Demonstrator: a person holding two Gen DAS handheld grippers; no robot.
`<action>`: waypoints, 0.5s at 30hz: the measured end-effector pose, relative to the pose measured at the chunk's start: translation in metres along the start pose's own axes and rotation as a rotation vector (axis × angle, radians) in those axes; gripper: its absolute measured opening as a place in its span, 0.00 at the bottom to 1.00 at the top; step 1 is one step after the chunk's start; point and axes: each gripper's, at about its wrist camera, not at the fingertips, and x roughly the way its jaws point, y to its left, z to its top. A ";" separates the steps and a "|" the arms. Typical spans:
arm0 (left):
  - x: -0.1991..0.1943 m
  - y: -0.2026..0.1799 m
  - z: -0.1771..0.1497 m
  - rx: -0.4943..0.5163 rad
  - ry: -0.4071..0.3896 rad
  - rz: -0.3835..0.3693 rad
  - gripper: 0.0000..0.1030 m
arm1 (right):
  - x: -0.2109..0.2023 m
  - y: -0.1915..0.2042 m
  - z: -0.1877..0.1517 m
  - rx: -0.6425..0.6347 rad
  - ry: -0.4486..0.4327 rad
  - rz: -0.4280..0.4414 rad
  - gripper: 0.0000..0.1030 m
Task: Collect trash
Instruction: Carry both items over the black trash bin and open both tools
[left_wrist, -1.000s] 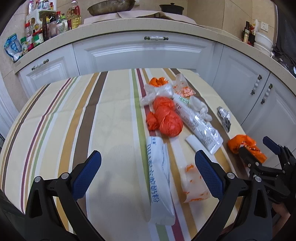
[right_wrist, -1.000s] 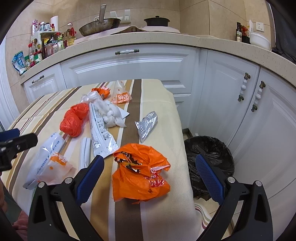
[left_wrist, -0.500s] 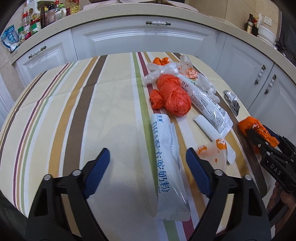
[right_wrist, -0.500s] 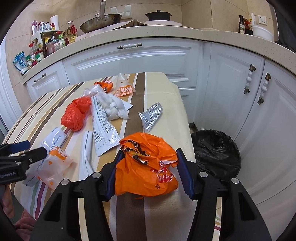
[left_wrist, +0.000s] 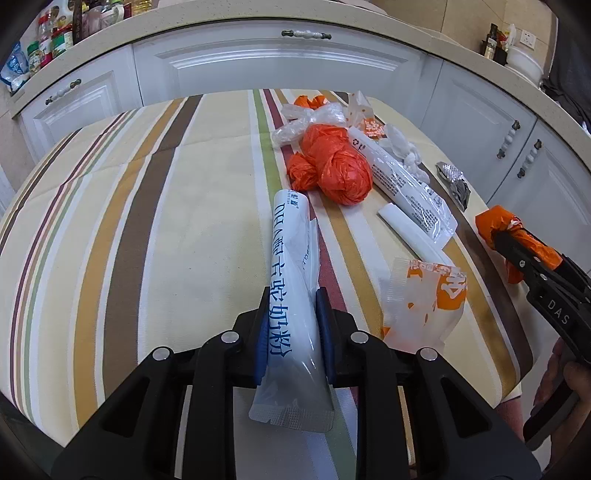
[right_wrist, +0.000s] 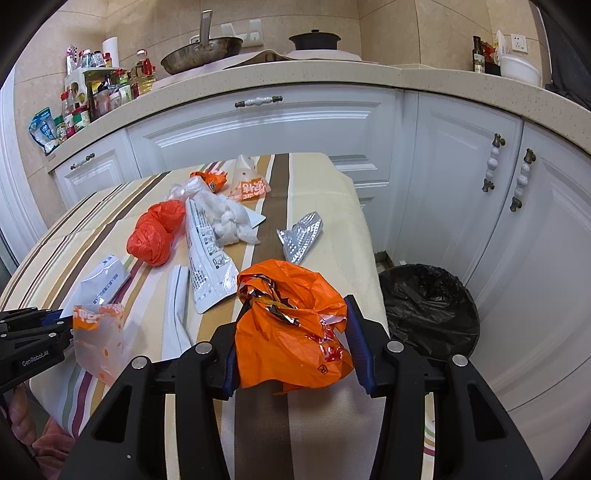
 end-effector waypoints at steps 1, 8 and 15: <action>-0.003 0.001 0.001 -0.004 -0.009 0.002 0.21 | -0.001 -0.001 0.001 0.002 -0.004 -0.002 0.46; -0.036 -0.012 0.020 0.037 -0.143 0.025 0.21 | -0.012 -0.017 0.008 0.032 -0.046 -0.041 0.46; -0.039 -0.062 0.052 0.114 -0.181 -0.090 0.21 | -0.022 -0.050 0.015 0.075 -0.085 -0.119 0.46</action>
